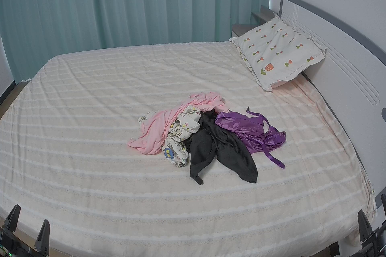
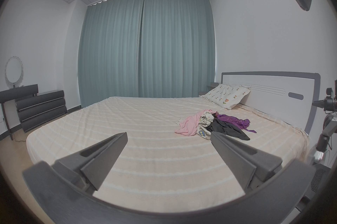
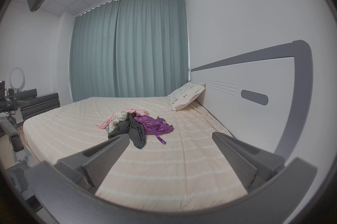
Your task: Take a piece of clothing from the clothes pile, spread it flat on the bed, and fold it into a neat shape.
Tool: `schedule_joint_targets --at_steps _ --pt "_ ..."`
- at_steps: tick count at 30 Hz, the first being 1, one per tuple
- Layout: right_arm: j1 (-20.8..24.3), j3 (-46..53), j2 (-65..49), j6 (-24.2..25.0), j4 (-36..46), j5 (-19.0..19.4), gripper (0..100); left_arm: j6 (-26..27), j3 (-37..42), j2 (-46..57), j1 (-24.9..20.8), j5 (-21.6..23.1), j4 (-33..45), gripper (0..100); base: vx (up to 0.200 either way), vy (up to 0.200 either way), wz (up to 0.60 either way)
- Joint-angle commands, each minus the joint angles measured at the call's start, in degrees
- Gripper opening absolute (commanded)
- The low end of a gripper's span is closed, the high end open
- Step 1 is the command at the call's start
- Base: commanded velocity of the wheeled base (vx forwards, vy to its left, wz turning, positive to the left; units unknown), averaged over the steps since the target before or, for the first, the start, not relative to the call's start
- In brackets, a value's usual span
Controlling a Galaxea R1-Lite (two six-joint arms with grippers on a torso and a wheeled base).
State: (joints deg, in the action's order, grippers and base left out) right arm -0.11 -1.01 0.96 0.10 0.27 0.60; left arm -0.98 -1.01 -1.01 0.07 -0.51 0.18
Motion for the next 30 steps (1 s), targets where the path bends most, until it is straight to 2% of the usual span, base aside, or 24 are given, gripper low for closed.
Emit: schedule_joint_targets --at_steps 1,10,12,13,14,15,18,20,21,25,29,30 --pt "0.0 0.8 -1.0 -0.1 0.1 0.0 100 0.0 0.7 1.0 0.0 0.0 0.0 100 0.0 0.0 0.0" --pt "0.0 0.3 -0.6 -0.1 0.0 0.2 100 0.2 0.7 1.0 0.0 0.0 0.0 100 0.0 0.0 0.0" --pt "0.0 -3.4 1.0 1.0 -0.6 0.7 100 0.3 0.7 1.0 -0.1 0.0 0.0 100 0.0 0.0 0.0" --pt "-0.2 -15.6 8.4 5.5 -0.3 1.3 100 0.4 0.7 1.0 0.0 0.0 0.0 100 0.0 0.0 0.0" --pt "-0.2 -15.6 8.4 5.5 -0.3 1.3 100 0.4 0.7 1.0 0.0 0.0 -0.1 100 0.0 0.0 0.0" --pt "0.5 -16.8 16.2 6.8 0.1 2.9 100 0.4 0.7 1.0 -0.1 0.0 -0.1 100 0.0 0.0 0.0" --pt "2.4 -16.0 24.7 6.4 -0.2 6.6 100 0.3 0.7 1.0 0.0 0.0 0.0 100 0.0 0.0 0.0" --pt "2.4 -16.0 24.7 6.4 -0.2 6.6 100 0.3 0.7 1.0 0.0 0.0 0.0 100 0.0 0.0 0.0" --pt "4.1 -16.4 36.7 7.5 -3.8 8.3 100 0.3 0.7 1.0 -0.1 0.0 0.0 100 0.0 0.0 0.0" --pt "7.3 -16.9 52.5 8.9 -12.9 9.9 100 0.4 0.7 1.0 0.0 0.0 -0.1 100 0.0 0.0 0.0" --pt "10.2 -17.9 69.3 11.5 -22.7 9.8 100 0.4 0.7 1.0 0.0 0.0 -0.1 100 0.0 0.0 0.0" --pt "10.4 -18.1 70.5 11.9 -23.5 9.8 100 0.4 0.7 1.0 0.0 0.0 0.0 100 0.0 0.0 0.0"
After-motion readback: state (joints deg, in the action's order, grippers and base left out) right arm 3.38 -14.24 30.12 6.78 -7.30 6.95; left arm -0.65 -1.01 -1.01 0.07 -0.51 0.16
